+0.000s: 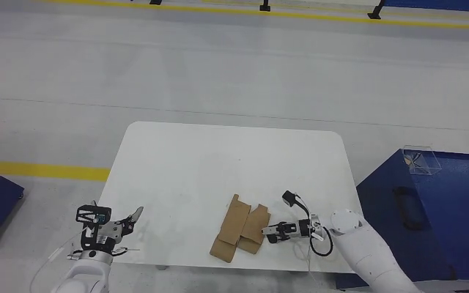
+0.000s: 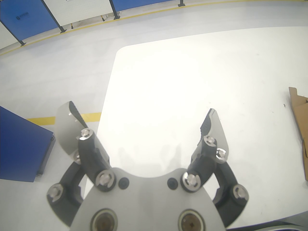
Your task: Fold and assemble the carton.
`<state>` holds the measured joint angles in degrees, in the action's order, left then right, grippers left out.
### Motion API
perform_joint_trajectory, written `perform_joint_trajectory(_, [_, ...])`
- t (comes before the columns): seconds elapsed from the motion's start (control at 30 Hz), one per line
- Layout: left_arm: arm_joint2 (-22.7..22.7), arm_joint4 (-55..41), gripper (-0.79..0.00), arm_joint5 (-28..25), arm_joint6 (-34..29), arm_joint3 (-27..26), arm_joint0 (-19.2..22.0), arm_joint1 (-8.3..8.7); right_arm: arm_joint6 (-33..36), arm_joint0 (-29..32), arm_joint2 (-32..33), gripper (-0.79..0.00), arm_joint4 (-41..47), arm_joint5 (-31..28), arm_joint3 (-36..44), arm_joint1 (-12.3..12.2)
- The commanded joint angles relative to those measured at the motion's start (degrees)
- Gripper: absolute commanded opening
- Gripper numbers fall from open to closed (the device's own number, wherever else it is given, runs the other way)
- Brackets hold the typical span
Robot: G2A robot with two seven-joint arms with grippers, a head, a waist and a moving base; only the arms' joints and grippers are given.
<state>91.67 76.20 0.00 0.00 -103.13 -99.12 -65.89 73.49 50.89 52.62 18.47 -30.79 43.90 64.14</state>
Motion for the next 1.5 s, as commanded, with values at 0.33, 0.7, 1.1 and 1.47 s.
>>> perform_joint_trajectory(0.33, [0.0,0.0,0.0,0.0,0.0,0.0,0.0,0.0,-1.2,-6.7,-4.9,-0.332,0.3,-1.0,-7.4,3.8])
perform_joint_trajectory(0.7, [0.0,0.0,0.0,0.0,0.0,0.0,0.0,0.0,-3.3,-9.8,-8.2,-0.413,2.5,-3.3,-10.7,6.9])
perform_joint_trajectory(1.1, [0.0,0.0,0.0,0.0,0.0,0.0,0.0,0.0,-3.7,-13.1,-10.9,-0.308,2.7,-3.7,-19.1,10.1])
perform_joint_trajectory(1.47, [0.0,0.0,0.0,0.0,0.0,0.0,0.0,0.0,-2.6,-15.1,-12.3,-0.317,2.1,-1.8,-21.3,12.6])
